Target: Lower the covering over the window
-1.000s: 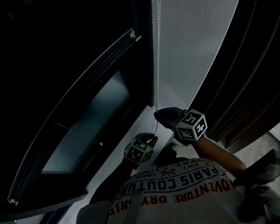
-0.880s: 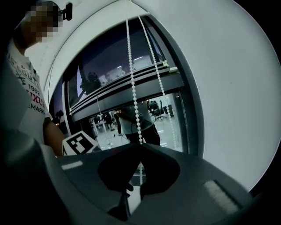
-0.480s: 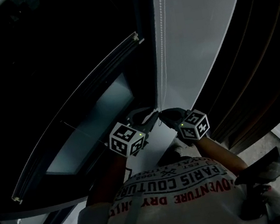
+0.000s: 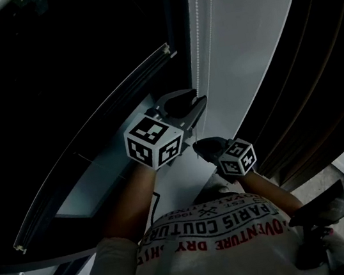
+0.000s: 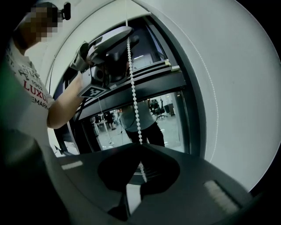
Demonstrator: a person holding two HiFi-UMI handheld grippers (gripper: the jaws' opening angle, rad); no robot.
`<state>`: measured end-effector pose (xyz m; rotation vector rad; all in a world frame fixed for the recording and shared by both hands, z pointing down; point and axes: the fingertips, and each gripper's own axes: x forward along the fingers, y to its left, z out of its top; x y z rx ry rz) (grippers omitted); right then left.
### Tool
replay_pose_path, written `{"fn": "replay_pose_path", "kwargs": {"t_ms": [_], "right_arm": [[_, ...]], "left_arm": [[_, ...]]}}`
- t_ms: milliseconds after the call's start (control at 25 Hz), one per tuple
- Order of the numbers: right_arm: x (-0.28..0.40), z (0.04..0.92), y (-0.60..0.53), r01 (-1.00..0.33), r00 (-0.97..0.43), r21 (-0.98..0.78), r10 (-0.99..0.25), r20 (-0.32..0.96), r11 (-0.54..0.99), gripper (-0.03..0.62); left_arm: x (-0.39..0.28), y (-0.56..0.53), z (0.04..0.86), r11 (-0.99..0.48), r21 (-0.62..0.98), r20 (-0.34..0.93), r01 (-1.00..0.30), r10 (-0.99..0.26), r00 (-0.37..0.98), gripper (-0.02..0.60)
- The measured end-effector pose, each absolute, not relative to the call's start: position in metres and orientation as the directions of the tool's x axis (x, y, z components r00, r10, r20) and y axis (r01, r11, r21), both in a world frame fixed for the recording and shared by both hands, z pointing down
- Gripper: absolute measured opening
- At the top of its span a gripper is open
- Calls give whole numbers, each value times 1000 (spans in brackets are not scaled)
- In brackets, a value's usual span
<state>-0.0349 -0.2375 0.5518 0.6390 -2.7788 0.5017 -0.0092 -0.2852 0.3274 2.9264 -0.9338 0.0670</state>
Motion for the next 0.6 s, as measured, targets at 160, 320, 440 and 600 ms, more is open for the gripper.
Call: {"fn": "replay_pose_path", "kwargs": {"t_ms": [160, 320, 440, 600], "right_arm": [[-34, 551, -240, -460, -874, -271, -376, 309, 846, 9], [-29, 552, -241, -460, -870, -266, -371, 324, 847, 9], [-29, 552, -242, -457, -873, -273, -369, 318, 847, 9], [-25, 554, -241, -460, -874, -295, -367, 318, 838, 9]], "left_arm": [[-7, -286, 321, -802, 103, 77, -589, -584, 808, 25], [-1, -284, 323, -804, 85, 97, -589, -581, 808, 23], [0, -282, 323, -809, 71, 92, -583, -577, 812, 21], [-4, -282, 324, -802, 66, 56, -594, -591, 805, 21]]}}
